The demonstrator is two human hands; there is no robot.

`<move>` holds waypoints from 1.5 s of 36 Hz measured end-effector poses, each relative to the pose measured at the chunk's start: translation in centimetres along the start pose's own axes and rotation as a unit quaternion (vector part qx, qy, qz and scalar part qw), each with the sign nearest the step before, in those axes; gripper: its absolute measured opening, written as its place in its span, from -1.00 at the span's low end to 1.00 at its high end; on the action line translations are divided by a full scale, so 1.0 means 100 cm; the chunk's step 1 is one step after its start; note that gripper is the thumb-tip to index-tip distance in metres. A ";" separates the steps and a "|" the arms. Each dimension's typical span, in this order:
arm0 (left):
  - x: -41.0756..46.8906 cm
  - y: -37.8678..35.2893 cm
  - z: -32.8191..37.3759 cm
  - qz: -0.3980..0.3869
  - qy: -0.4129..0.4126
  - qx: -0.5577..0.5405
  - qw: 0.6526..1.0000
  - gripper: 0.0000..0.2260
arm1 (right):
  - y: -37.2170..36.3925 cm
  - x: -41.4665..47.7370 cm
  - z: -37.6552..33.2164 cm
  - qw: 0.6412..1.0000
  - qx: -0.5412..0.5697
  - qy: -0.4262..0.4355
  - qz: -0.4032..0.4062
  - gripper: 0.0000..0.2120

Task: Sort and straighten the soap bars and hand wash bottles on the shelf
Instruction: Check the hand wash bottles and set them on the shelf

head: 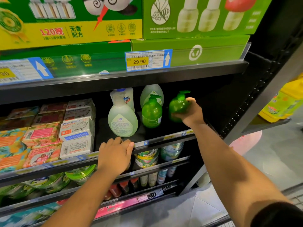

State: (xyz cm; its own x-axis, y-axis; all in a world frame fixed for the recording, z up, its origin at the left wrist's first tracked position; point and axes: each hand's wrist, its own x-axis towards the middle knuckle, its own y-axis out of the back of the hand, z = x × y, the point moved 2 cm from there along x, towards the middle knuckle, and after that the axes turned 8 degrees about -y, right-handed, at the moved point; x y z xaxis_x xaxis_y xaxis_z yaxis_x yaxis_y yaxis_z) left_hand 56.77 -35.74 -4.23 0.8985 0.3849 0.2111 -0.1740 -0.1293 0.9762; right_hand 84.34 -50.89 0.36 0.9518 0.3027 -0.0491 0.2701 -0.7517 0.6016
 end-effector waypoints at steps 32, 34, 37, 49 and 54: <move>-0.068 0.086 0.081 -0.092 0.178 -0.753 0.626 -0.72 | 0.022 -0.223 0.014 0.870 0.319 -0.172 -0.336 -0.75; -0.070 0.088 0.081 -0.070 0.188 -0.790 0.579 -0.62 | 0.032 -0.224 0.008 0.877 0.310 -0.132 -0.341 -0.65; -0.071 0.094 0.081 -0.013 0.192 -0.818 0.542 -0.61 | 0.036 -0.227 0.006 0.893 0.302 -0.105 -0.316 -0.36; -0.076 0.102 0.076 -0.013 0.170 -0.795 0.582 -0.74 | 0.046 -0.250 -0.011 0.898 0.364 -0.077 -0.236 -0.58; -0.078 0.116 0.075 -0.005 0.159 -0.835 0.527 -0.63 | 0.058 -0.249 -0.014 0.920 0.309 -0.050 -0.237 -0.66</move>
State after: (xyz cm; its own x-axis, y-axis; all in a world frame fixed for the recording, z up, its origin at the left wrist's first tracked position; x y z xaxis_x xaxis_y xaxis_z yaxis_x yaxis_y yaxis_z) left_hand 50.73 -47.08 5.05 0.8363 0.5454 -0.0562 -0.5199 0.7563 -0.3972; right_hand 62.00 -61.98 6.17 0.7066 0.6493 -0.2813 0.6588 -0.7487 -0.0733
